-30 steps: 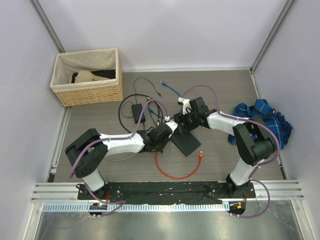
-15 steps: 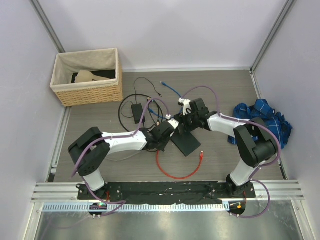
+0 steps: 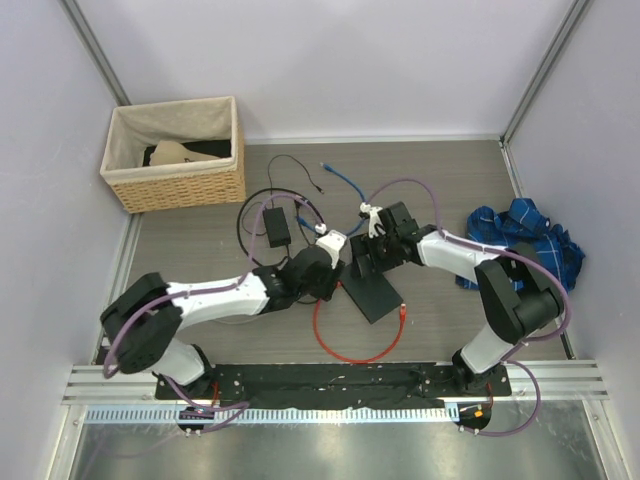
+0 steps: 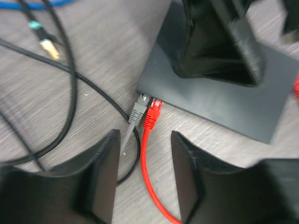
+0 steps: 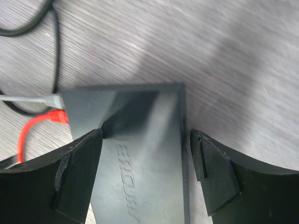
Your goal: Insert the plug into the switch port
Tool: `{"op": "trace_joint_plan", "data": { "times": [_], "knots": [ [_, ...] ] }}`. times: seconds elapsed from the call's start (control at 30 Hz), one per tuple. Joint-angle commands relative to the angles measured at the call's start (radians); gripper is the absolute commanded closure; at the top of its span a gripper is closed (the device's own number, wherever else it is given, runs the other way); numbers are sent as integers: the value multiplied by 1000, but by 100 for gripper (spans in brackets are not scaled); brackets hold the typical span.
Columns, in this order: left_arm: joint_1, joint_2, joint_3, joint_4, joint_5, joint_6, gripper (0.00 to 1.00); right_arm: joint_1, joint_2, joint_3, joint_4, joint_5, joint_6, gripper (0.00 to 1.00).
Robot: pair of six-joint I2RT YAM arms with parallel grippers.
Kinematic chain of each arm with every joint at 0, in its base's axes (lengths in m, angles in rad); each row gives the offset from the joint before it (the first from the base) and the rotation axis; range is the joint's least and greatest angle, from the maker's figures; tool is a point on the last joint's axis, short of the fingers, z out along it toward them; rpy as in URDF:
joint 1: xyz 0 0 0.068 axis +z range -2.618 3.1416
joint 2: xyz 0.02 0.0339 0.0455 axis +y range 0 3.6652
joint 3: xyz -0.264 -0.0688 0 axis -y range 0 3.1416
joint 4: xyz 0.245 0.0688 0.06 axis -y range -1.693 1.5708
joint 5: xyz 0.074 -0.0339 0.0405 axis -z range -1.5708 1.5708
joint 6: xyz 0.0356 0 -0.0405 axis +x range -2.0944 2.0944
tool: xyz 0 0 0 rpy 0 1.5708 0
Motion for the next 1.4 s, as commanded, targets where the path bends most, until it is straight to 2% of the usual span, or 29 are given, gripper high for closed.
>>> {"op": "trace_joint_plan", "data": {
  "times": [0.0,0.13,0.17,0.3,0.4,0.6,0.73,0.9,1.2,1.37],
  "knots": [
    [-1,-183,-30,11,-88,-26,44,-8,-77,48,-82,105,14,17],
    [50,-352,2,-149,-181,-63,27,-8,-87,146,-91,156,-30,18],
    [67,-381,11,-225,-198,-69,19,-8,-78,167,-88,150,-41,19],
    [203,-535,82,-394,-298,-72,0,9,-3,275,-58,121,-91,21],
    [304,-619,96,-465,-323,-33,0,32,99,365,-39,121,-121,22],
    [392,-698,1,-444,-424,105,0,60,280,552,-10,148,-102,30],
    [400,-735,-85,-363,-445,147,0,68,366,623,8,172,-96,33],
    [401,-744,-93,-336,-490,181,0,68,445,677,-18,193,-102,37],
    [401,-755,-102,-324,-487,190,0,94,513,749,24,92,-26,43],
    [401,-751,-102,-322,-479,192,0,100,568,792,51,89,30,52]
  ]
}}
